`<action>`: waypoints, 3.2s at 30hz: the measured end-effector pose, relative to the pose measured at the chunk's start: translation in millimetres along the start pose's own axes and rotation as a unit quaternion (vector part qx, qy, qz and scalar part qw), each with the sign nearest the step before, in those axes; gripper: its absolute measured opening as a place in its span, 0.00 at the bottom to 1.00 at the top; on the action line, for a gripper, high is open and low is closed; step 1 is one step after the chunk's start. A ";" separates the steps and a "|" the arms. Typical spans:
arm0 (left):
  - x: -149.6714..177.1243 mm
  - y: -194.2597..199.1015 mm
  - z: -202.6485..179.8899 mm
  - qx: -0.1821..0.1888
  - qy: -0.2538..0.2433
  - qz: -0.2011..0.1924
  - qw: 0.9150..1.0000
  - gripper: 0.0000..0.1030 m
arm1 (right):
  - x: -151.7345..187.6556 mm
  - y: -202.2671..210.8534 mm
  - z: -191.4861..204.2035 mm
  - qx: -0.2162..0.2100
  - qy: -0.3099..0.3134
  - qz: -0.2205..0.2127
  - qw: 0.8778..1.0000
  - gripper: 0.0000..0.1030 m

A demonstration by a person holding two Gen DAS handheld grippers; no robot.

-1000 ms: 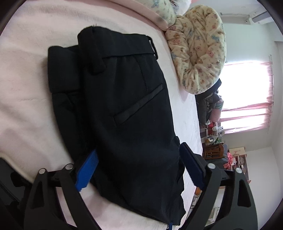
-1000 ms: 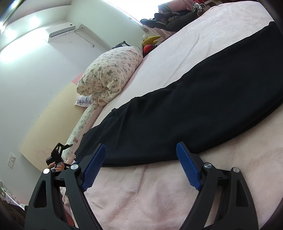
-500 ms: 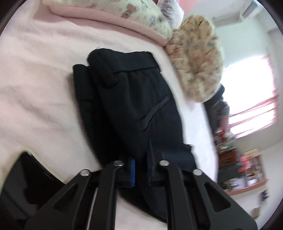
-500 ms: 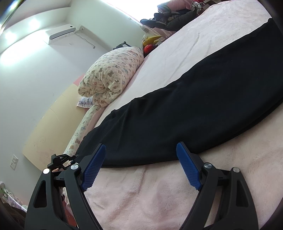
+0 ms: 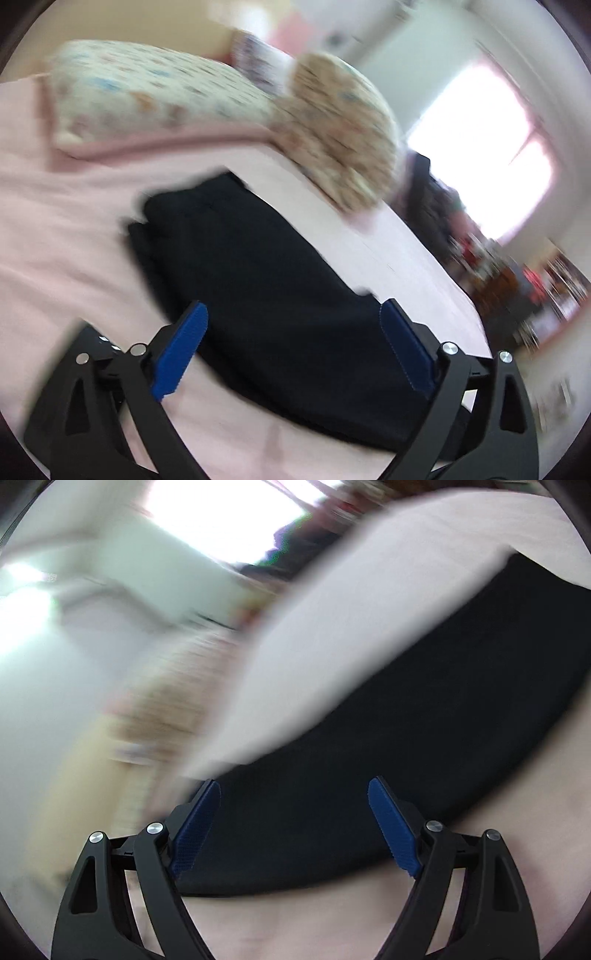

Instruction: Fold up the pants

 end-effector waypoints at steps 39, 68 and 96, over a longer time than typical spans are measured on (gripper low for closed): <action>116.7 -58.8 -21.2 0.098 -0.042 0.072 0.992 0.98 | -57.4 82.9 -154.0 0.078 -0.222 -0.199 0.951 0.13; 113.4 -54.8 -12.2 0.130 -0.020 0.058 0.990 0.98 | 16.2 11.8 177.1 -0.133 0.140 -0.081 0.978 0.13; 111.9 -50.9 -8.5 0.148 -0.007 0.047 0.988 0.98 | 157.5 -73.1 261.4 -0.035 0.376 0.067 0.923 0.52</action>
Point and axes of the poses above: each gripper's, at about its wrist camera, not at the fingertips, and y roughly against the way its jaws point, z to its left, x to its underside, the point moved 3 cm from there along -y, roughly the way its jaws point, and after that the axes turned 8 degrees about x, right-handed, at the moved point
